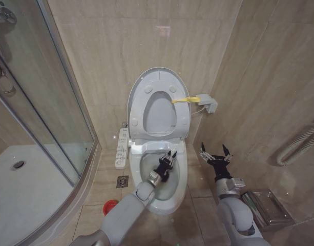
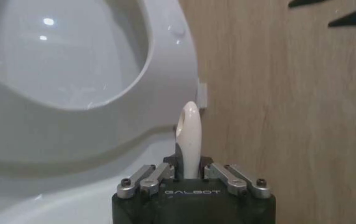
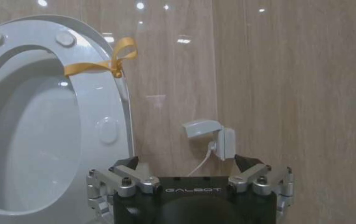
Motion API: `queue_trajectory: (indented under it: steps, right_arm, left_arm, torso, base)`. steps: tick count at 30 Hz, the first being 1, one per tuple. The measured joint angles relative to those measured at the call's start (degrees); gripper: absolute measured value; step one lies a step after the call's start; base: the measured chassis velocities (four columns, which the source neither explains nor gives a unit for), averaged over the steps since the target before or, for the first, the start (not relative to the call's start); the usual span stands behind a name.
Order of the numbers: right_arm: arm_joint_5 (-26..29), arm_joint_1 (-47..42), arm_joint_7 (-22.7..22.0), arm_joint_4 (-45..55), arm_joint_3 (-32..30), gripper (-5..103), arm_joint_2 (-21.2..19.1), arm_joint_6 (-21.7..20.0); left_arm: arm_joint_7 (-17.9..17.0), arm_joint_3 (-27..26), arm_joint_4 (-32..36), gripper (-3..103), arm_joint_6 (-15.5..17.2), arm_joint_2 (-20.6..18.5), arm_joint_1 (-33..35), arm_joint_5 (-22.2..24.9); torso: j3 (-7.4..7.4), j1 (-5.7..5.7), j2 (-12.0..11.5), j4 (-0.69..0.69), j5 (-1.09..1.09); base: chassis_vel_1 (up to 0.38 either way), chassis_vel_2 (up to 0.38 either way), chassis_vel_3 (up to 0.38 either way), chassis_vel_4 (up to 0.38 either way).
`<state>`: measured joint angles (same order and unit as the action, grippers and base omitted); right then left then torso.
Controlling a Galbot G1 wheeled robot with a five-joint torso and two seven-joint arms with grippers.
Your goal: Open the toilet lid, clean the toilet bowl with a toilet brush, close the toilet lid, and flush.
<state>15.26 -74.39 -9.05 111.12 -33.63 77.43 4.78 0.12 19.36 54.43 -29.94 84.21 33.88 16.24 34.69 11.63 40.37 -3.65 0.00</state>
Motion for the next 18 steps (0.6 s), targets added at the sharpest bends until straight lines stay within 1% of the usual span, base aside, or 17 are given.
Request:
queue_trajectory:
  steps: [3, 9, 12, 15, 18]
  right_arm:
    - [0.00, 0.00, 0.00, 0.00, 0.00, 100, 0.00, 0.00]
    - [0.00, 0.00, 0.00, 0.00, 0.00, 100, 0.00, 0.00]
    - [0.00, 0.00, 0.00, 0.00, 0.00, 100, 0.00, 0.00]
    - [0.00, 0.00, 0.00, 0.00, 0.00, 100, 0.00, 0.00]
    - [0.00, 0.00, 0.00, 0.00, 0.00, 100, 0.00, 0.00]
  left_arm:
    - [0.01, -0.21, -0.36, 21, -0.07, -0.02, -0.21, -0.01]
    - [-0.24, -0.74, 4.13, 21, -0.37, 0.88, 0.01, 0.23]
    - [-0.16, -0.65, 4.15, 21, -0.66, 1.26, 0.65, 0.11]
    - [0.09, -0.33, 2.76, 21, -0.95, 1.31, 1.24, 0.02]
    - [0.73, -0.13, 0.85, 21, -1.21, 0.48, 1.49, 0.00]
  torso:
    - [0.00, 0.00, 0.00, 0.00, 0.00]
    - [0.00, 0.00, 0.00, -0.04, 0.00]
    - [0.00, 0.00, 0.00, -0.03, -0.01]
    - [0.00, 0.00, 0.00, -0.02, 0.00]
    - [-0.01, -0.01, 0.01, -0.01, -0.01]
  base:
    - [0.000, 0.000, 0.000, 0.000]
    - [0.000, 0.000, 0.000, 0.000]
    - [0.000, 0.000, 0.000, 0.000]
    - [0.000, 0.000, 0.000, 0.000]
    - [0.000, 0.000, 0.000, 0.000]
